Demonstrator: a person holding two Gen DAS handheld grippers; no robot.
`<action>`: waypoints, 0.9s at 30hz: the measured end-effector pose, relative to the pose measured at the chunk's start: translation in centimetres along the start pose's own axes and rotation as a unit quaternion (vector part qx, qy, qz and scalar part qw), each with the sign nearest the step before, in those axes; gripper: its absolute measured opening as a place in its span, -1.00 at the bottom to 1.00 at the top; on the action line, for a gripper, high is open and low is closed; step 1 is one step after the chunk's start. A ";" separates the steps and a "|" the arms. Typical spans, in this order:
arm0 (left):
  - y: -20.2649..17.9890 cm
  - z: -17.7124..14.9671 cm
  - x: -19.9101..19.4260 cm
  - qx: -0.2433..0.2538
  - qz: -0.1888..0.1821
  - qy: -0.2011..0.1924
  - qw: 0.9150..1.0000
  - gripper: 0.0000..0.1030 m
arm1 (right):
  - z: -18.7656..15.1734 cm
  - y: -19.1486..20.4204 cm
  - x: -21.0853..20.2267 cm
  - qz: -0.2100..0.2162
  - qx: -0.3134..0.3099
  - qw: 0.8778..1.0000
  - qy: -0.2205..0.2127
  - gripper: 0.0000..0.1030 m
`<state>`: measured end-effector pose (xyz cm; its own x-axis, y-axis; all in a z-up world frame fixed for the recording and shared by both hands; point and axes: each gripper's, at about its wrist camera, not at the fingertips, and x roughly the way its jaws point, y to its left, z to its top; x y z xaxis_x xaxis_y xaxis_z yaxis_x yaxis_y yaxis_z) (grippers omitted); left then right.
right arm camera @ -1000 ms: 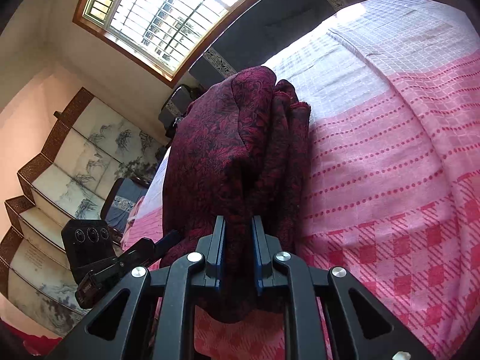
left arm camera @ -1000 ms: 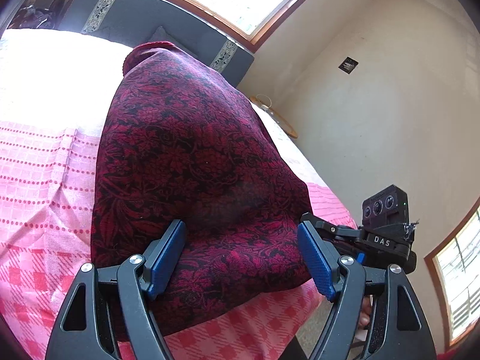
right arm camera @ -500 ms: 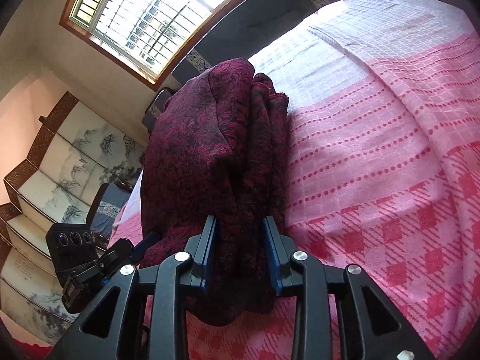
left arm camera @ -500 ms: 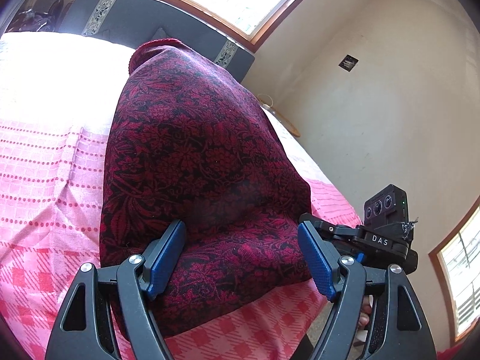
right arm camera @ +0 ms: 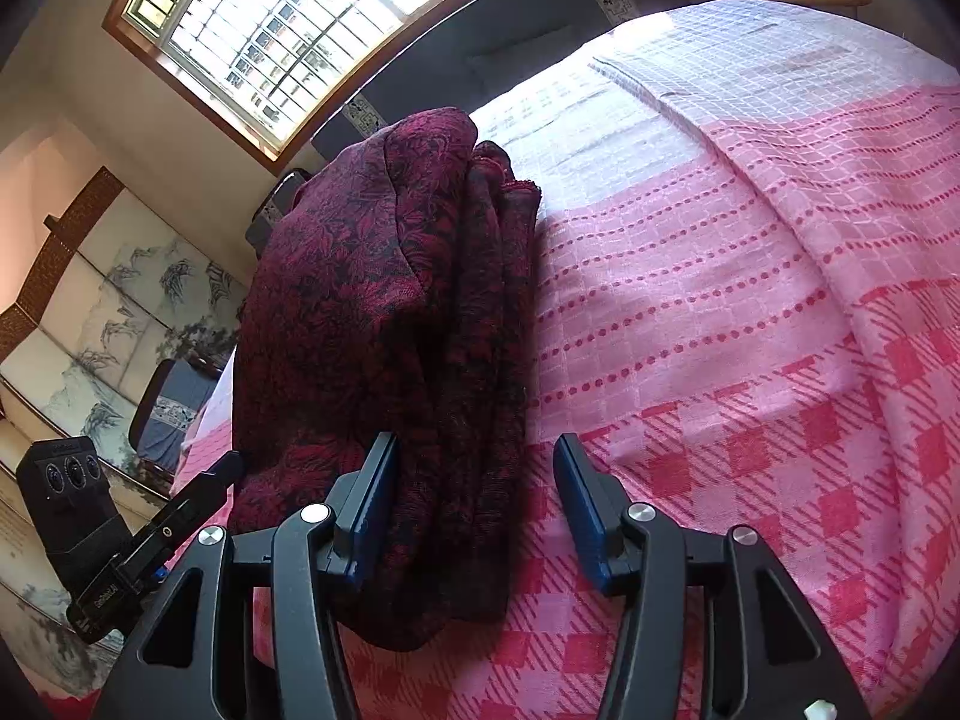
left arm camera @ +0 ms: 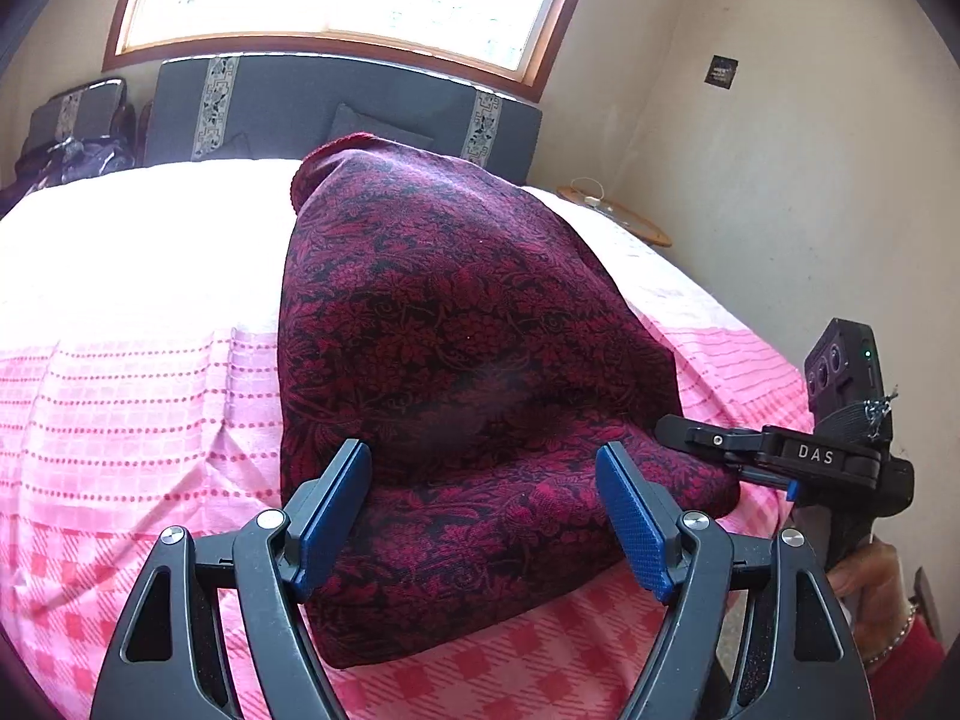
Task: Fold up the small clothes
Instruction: 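Open the right tool and press the folded sweater with both tools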
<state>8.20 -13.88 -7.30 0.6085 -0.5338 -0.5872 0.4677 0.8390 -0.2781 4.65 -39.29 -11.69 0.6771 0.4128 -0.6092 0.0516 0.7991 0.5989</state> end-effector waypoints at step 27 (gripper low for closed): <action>1.5 1.9 1.6 0.044 0.121 0.012 0.992 0.74 | 3.4 1.0 2.0 0.013 -0.015 1.000 0.012 0.32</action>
<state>11.09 -13.62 -7.22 0.6952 -0.3143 -0.6465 0.3640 0.9294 -0.0603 8.59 -39.12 -10.54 0.6594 0.4444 -0.6064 0.0123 0.8001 0.5997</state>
